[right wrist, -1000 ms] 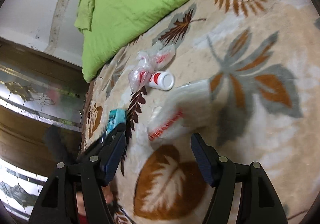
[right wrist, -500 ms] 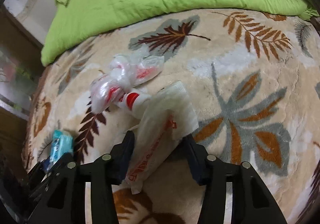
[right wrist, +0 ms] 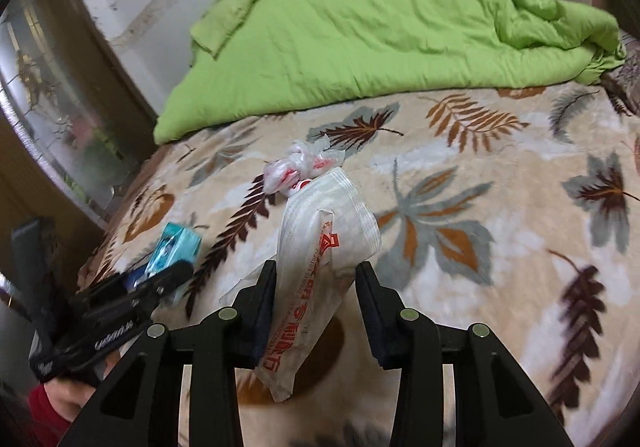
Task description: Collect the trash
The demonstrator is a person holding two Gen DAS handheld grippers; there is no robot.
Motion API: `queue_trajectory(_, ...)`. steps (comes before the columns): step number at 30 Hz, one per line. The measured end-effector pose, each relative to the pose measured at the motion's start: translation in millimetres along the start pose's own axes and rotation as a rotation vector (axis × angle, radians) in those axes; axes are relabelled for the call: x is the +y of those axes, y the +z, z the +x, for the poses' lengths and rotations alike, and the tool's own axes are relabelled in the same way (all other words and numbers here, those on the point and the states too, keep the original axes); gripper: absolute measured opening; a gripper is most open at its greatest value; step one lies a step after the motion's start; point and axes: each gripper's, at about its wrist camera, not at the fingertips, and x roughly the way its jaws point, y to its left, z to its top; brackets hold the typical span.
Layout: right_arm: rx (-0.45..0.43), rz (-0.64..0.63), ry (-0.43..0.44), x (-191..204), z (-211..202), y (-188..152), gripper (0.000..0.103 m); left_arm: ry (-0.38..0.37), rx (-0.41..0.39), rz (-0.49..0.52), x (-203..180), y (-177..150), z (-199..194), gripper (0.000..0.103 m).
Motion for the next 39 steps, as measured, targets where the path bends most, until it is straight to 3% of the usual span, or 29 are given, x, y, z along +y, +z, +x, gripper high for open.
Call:
queue_trajectory(15, -0.112, -0.046, -0.02, -6.3, -114.5, -66.7, 0.042, 0.008, -0.05, 0.097, -79.0, -46.2, -71.4, 0.041)
queue_trajectory(24, -0.157, -0.041, -0.044, -16.2, -146.2, -84.7, 0.042, 0.061, -0.086, 0.177, -106.8, -56.8, -92.1, 0.041)
queue_trajectory(39, -0.188, 0.012, -0.054, -24.0, -176.9, -103.4, 0.042, 0.047, -0.102, 0.227, -128.5, -65.1, -110.4, 0.041)
